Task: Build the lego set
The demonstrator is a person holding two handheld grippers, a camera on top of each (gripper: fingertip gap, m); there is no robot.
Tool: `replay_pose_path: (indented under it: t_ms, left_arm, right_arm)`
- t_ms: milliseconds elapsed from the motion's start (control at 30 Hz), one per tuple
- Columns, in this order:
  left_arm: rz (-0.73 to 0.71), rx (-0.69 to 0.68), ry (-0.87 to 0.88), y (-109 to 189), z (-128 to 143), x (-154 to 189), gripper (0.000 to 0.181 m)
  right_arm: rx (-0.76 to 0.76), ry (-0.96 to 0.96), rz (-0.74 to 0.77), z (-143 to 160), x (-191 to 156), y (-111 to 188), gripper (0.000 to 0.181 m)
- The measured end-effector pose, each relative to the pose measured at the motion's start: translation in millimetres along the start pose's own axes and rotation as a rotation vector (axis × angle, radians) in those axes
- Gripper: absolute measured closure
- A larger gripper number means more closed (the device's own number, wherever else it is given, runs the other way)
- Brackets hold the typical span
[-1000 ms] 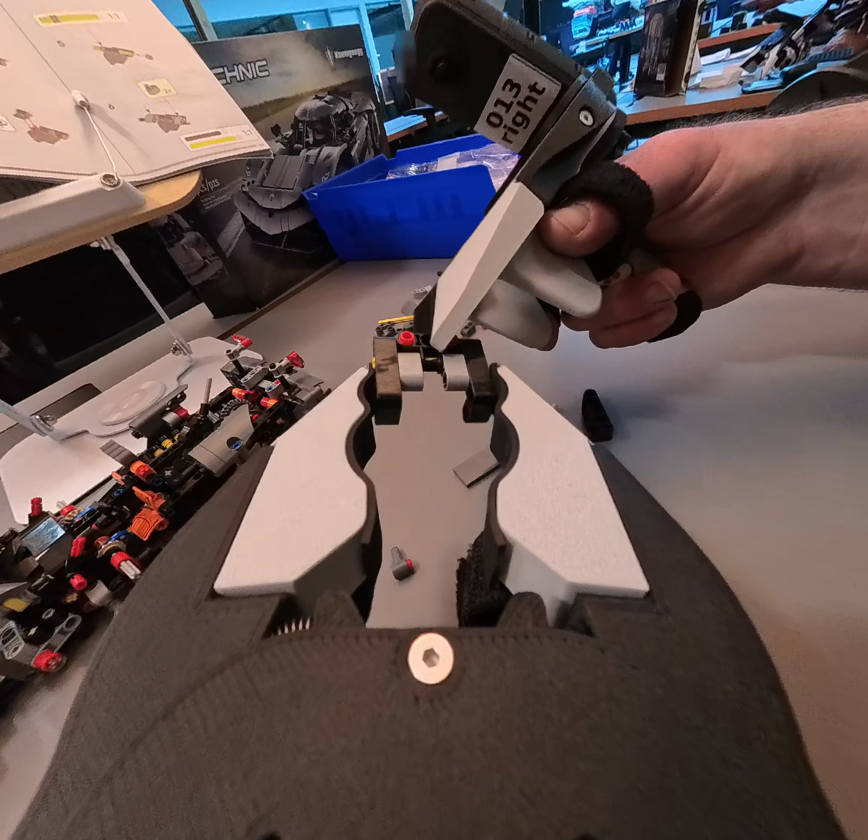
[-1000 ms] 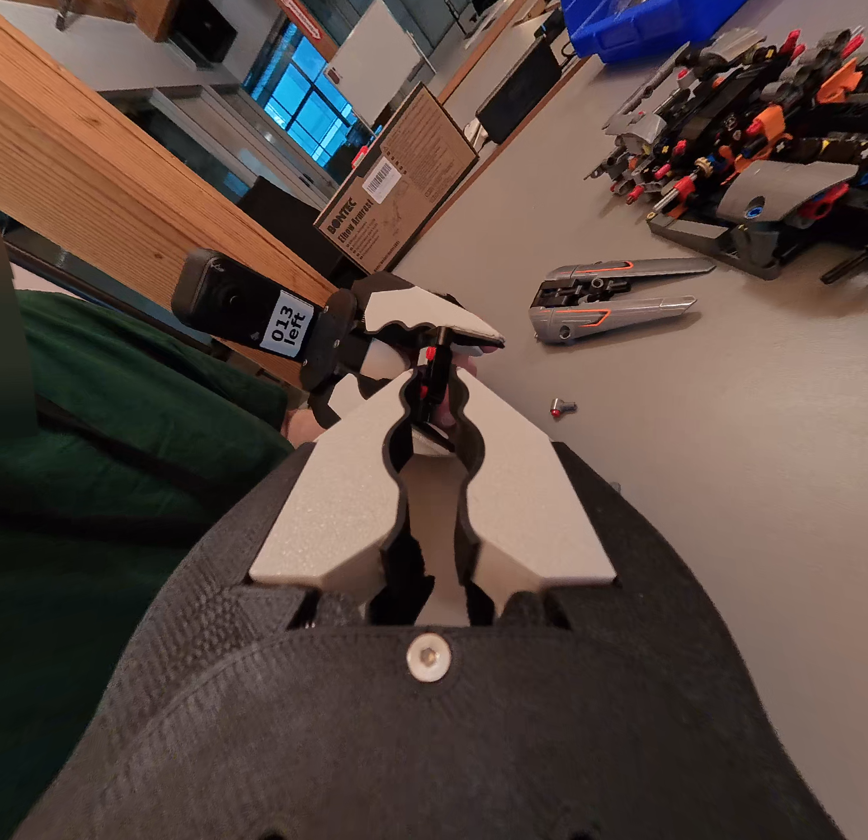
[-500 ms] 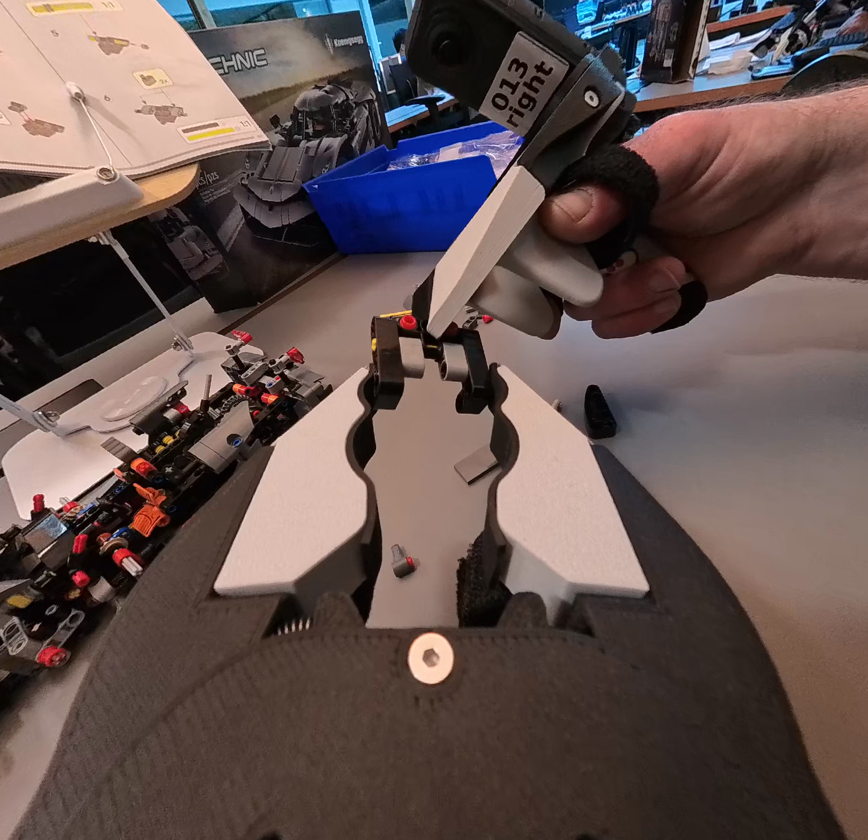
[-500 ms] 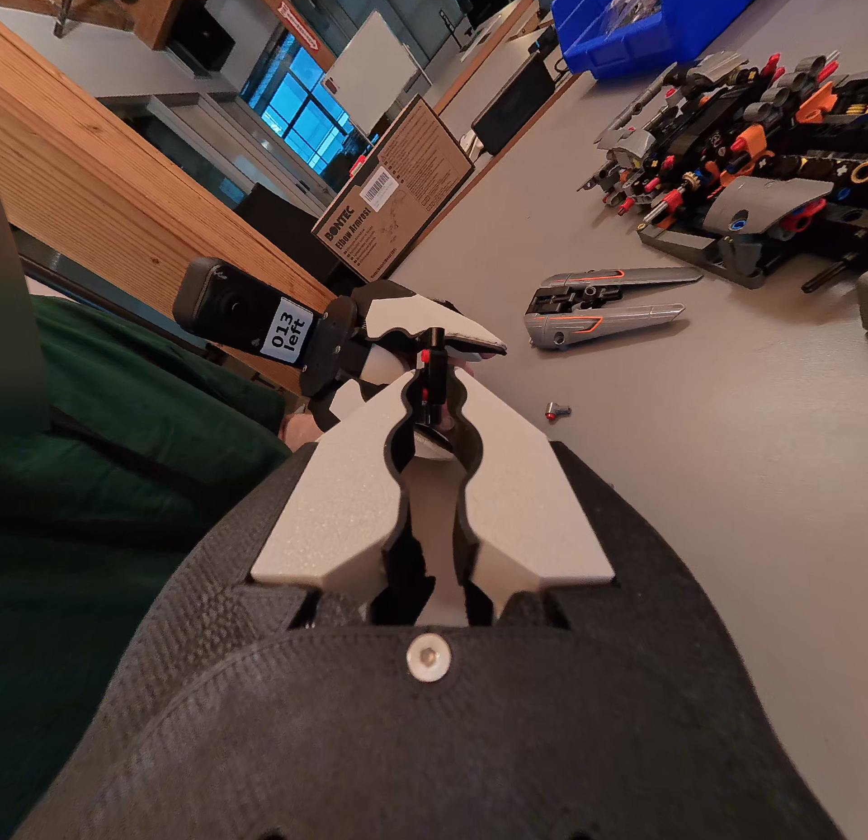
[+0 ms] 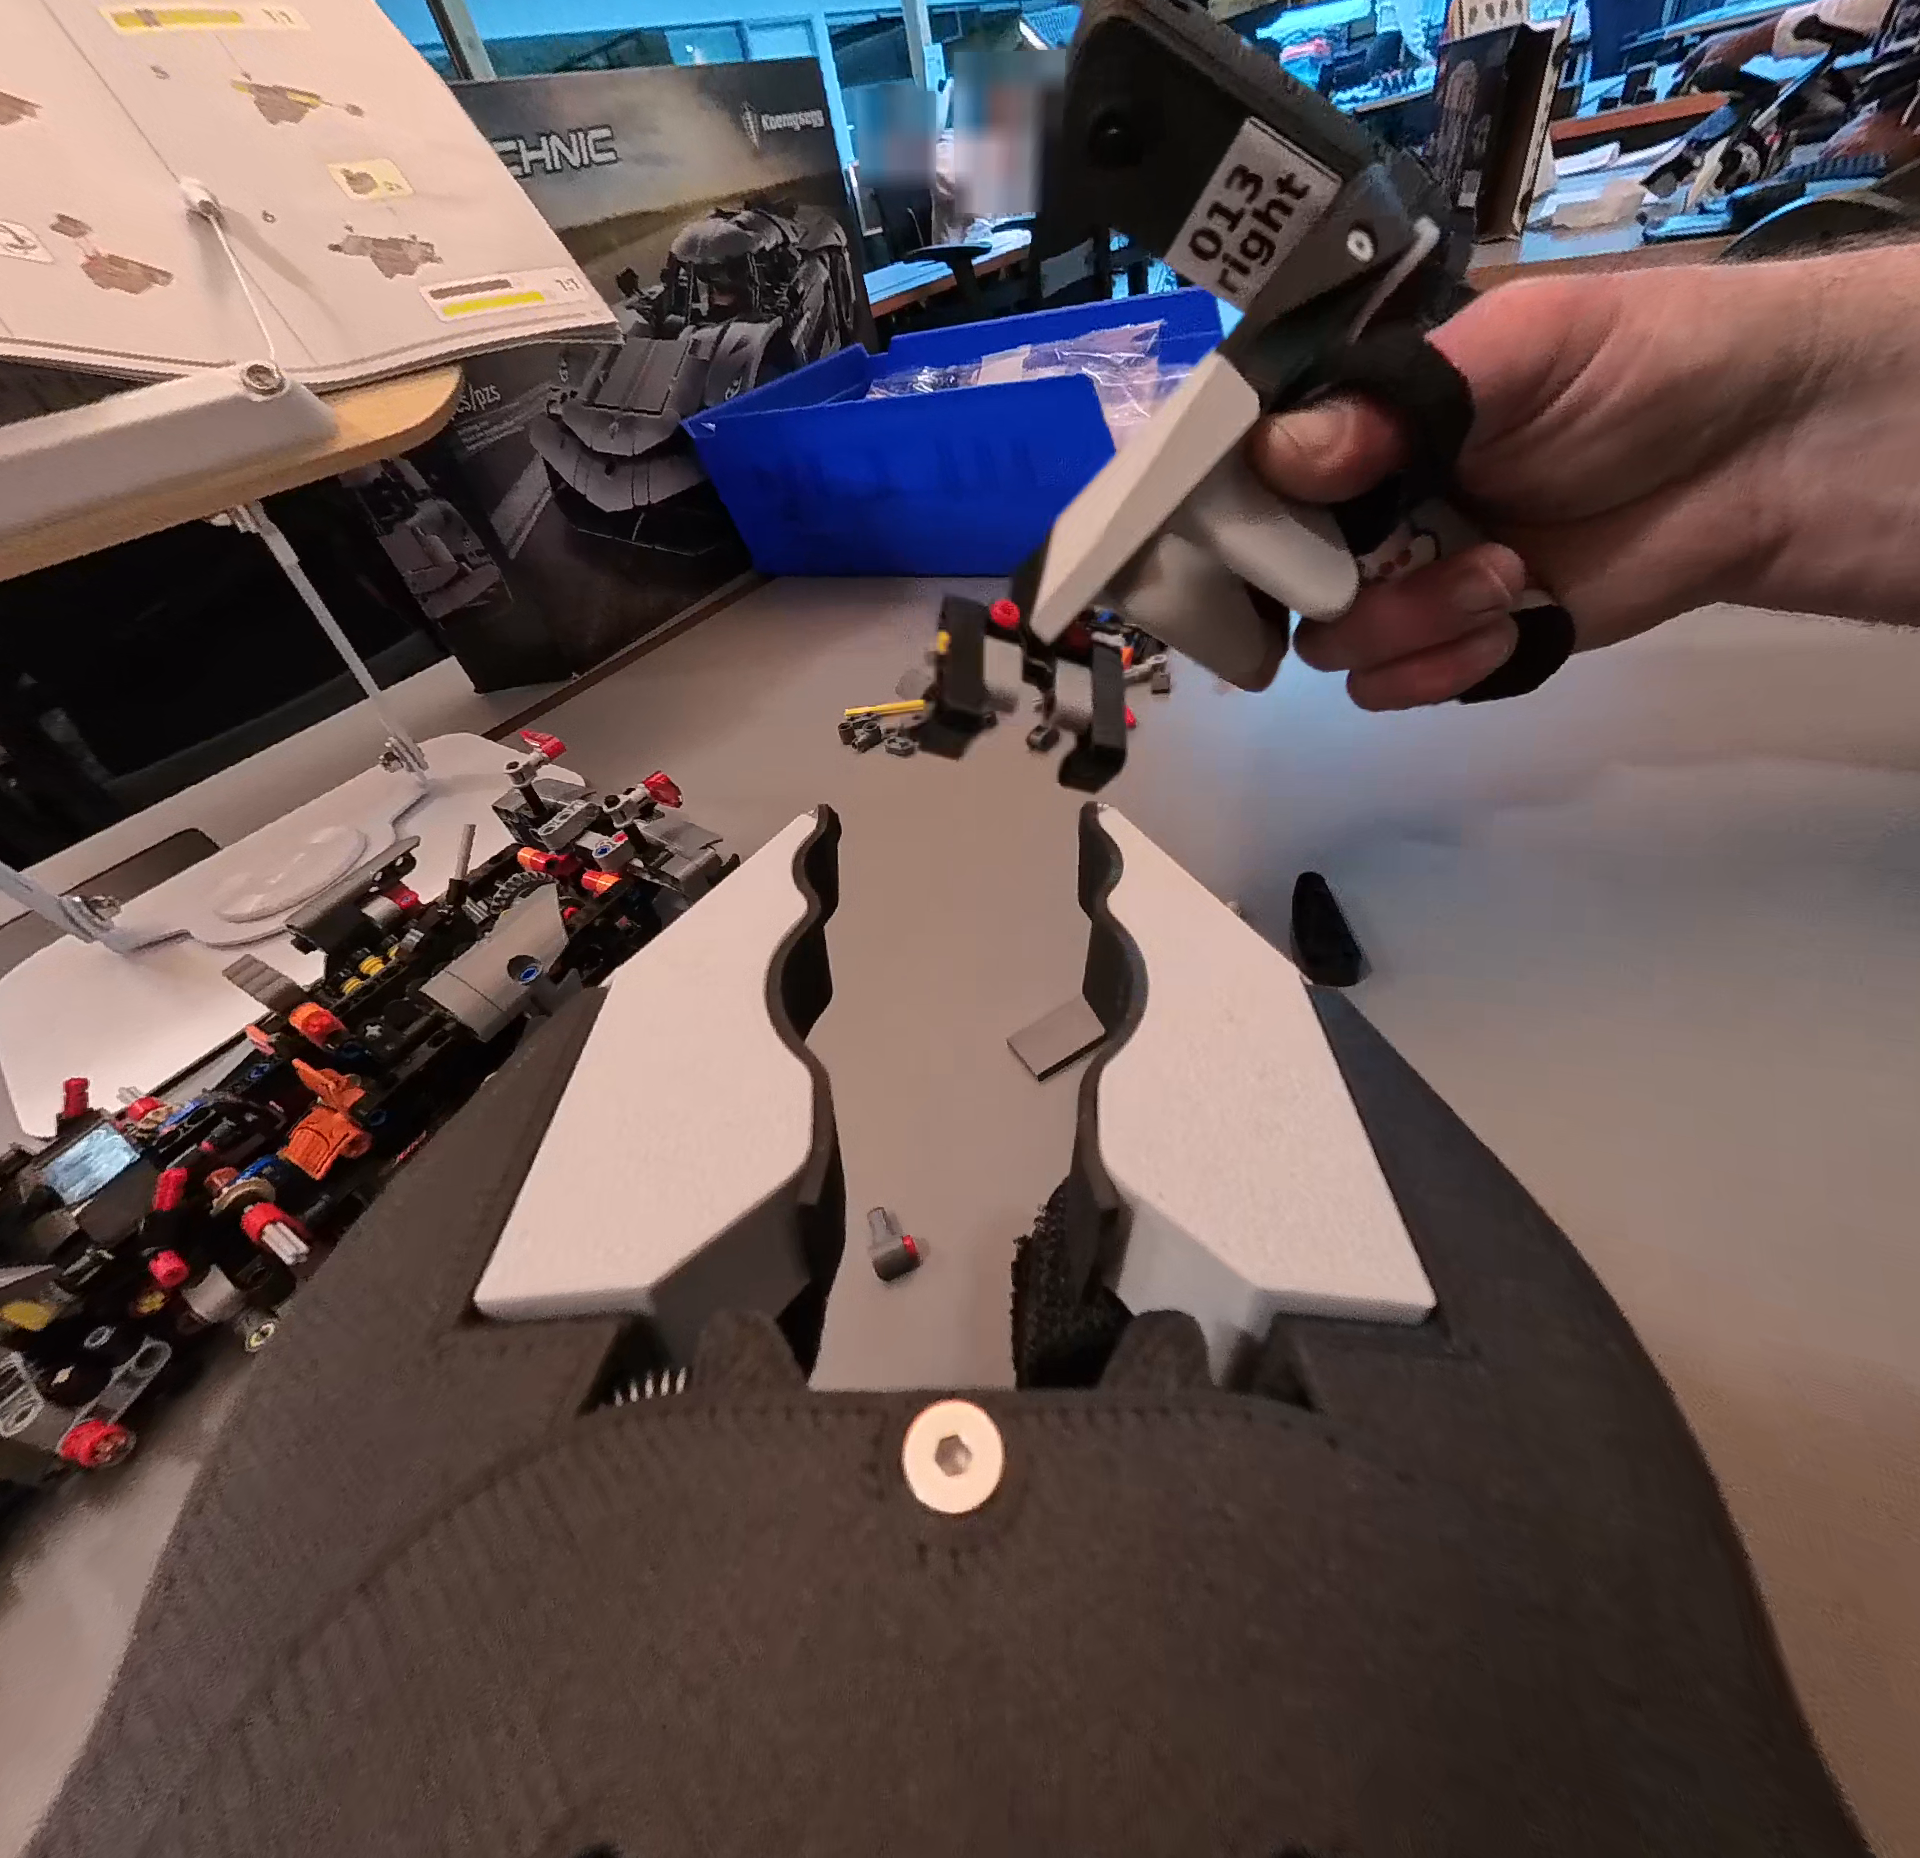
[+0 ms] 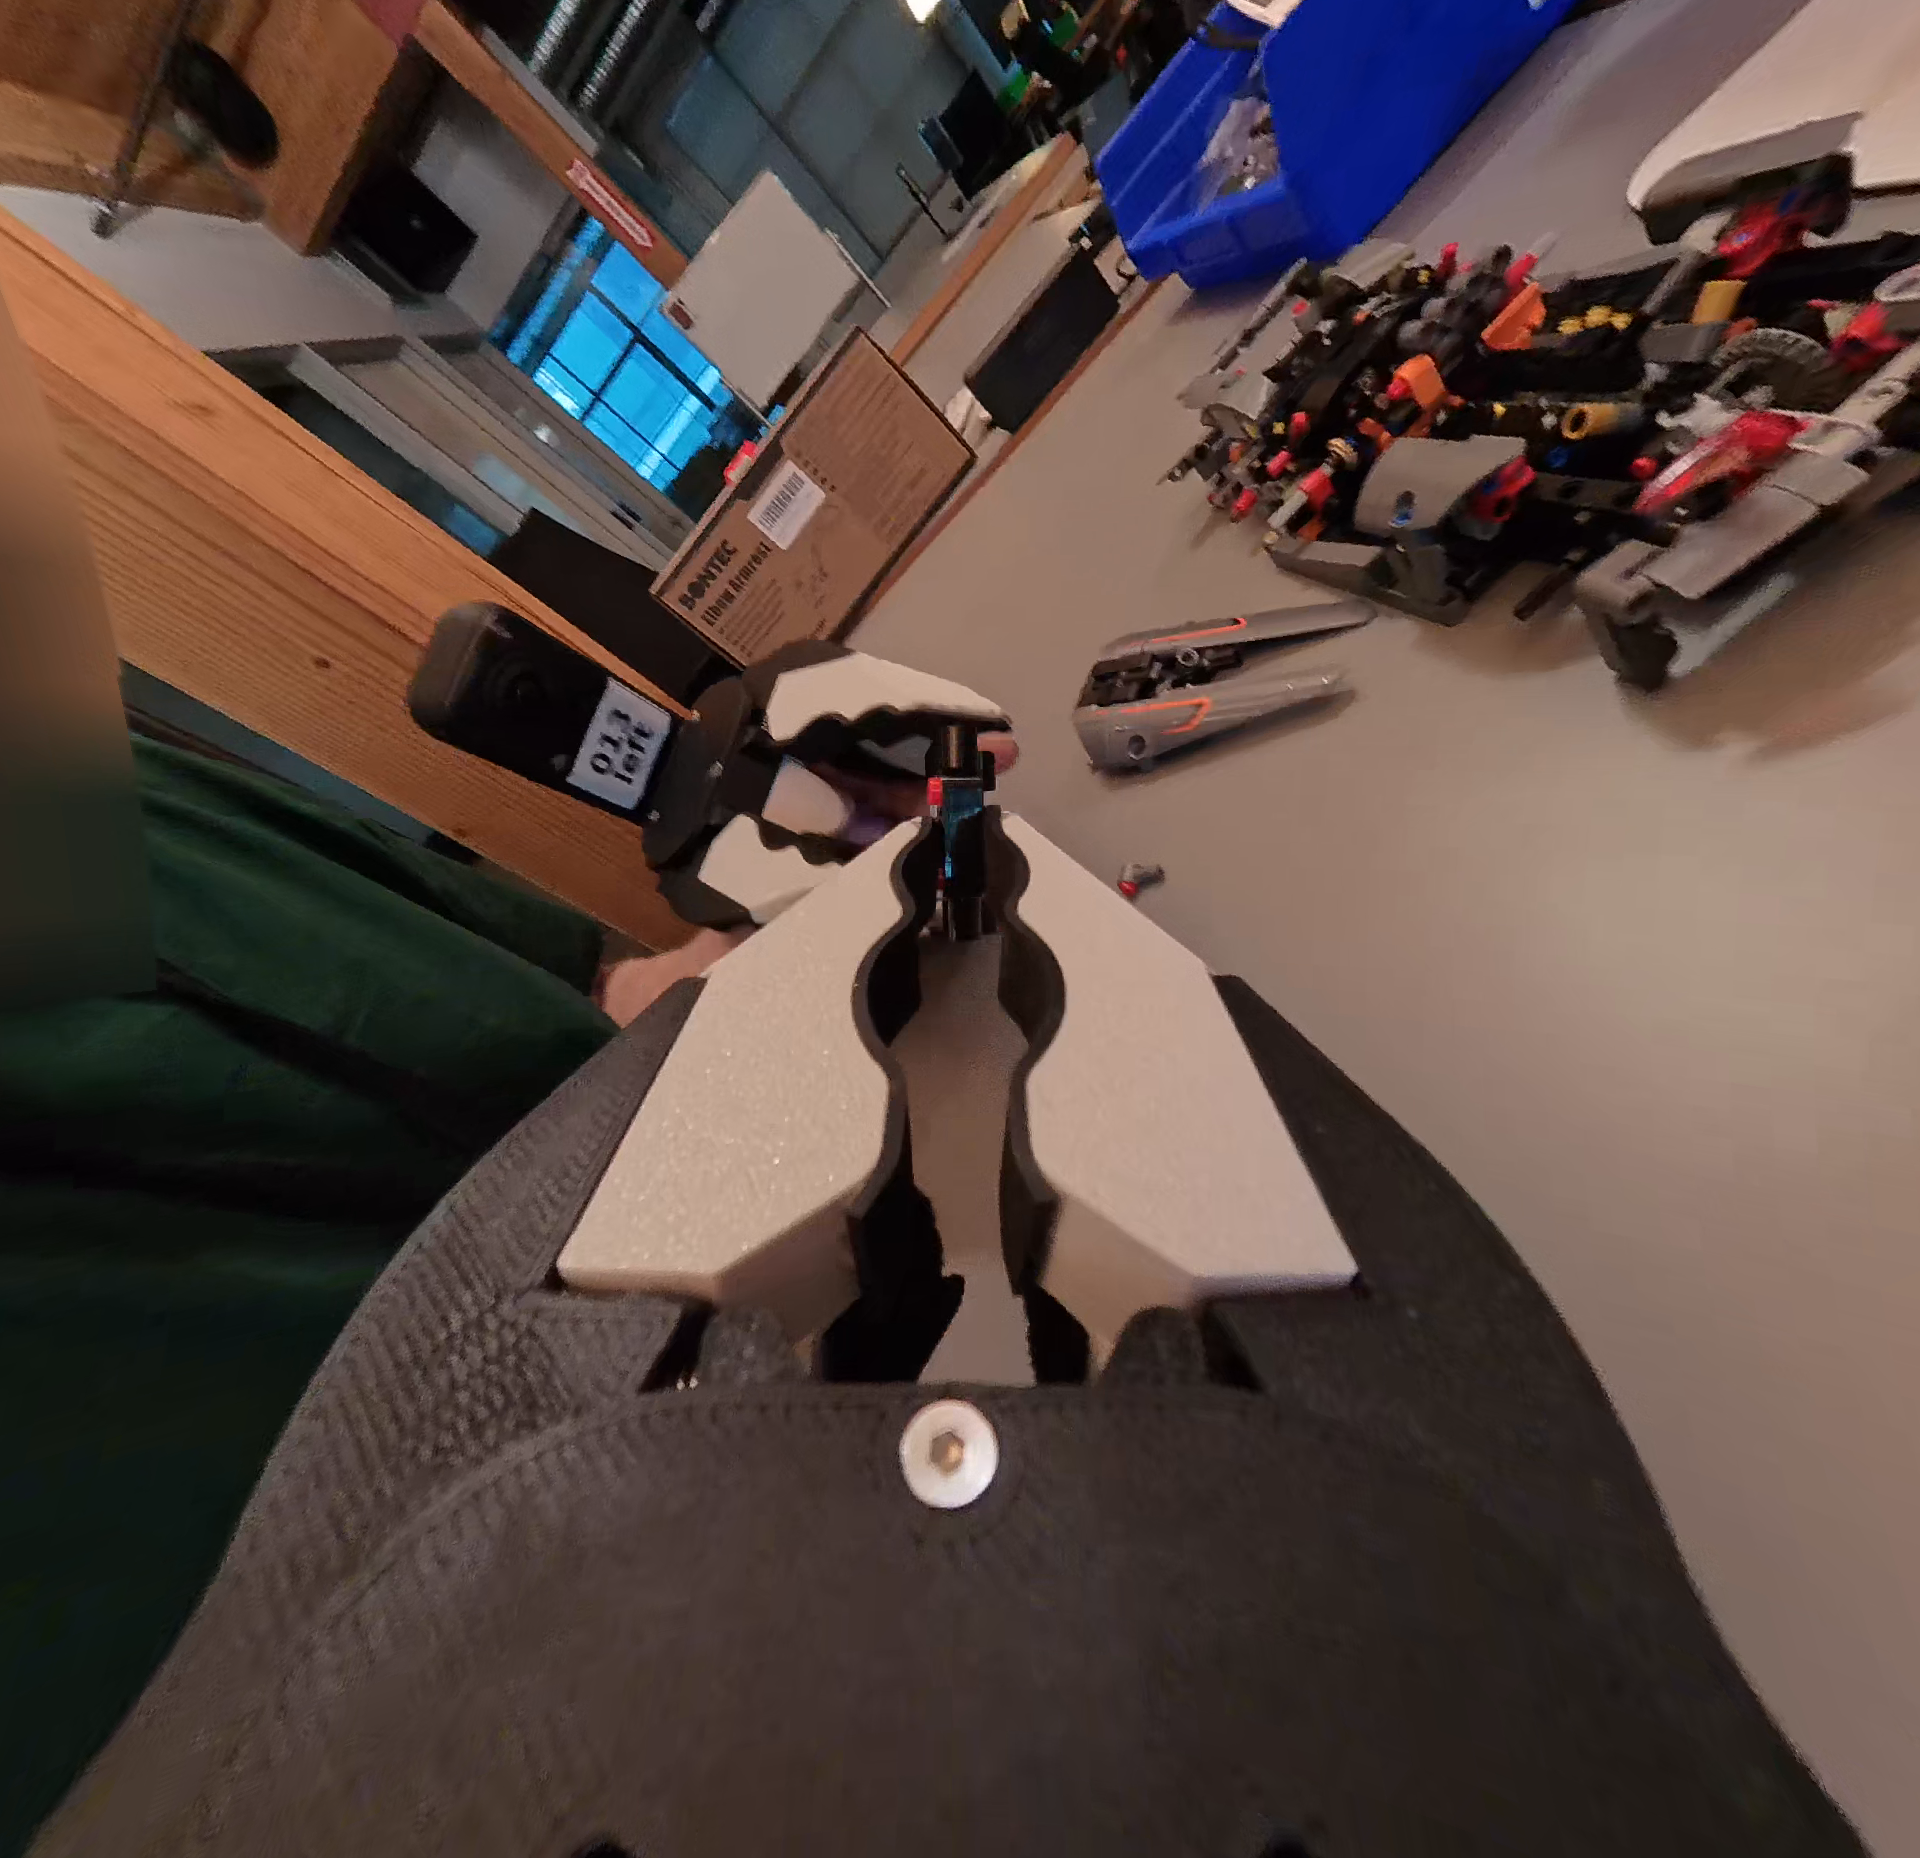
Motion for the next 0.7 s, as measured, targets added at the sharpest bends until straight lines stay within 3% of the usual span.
replay_pose_path:
  t_ms: [133, 433, 700]
  left_arm:
    - [0.000, 0.009, 0.019, 1, -1, -2, 0.138]
    - [-0.022, 0.049, 0.059, 6, -6, -11, 0.140]
    - [-0.021, 0.058, 0.077, 7, -7, -13, 0.141]
  right_arm:
    - [-0.135, 0.019, 0.073, 27, 13, 3, 0.175]
    - [-0.485, 0.137, 0.055, 87, 5, -28, 0.175]
    - [-0.540, 0.256, 0.116, 90, 1, -45, 0.173]
Point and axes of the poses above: each gripper's, where its closed fingertips meet, y back along the fingers, z out of its underside, x = y × z across the jaws, the point moved 1 cm from there along y, back along the fingers, and after that the axes turned 9 degrees about y, right-handed, at the moved point
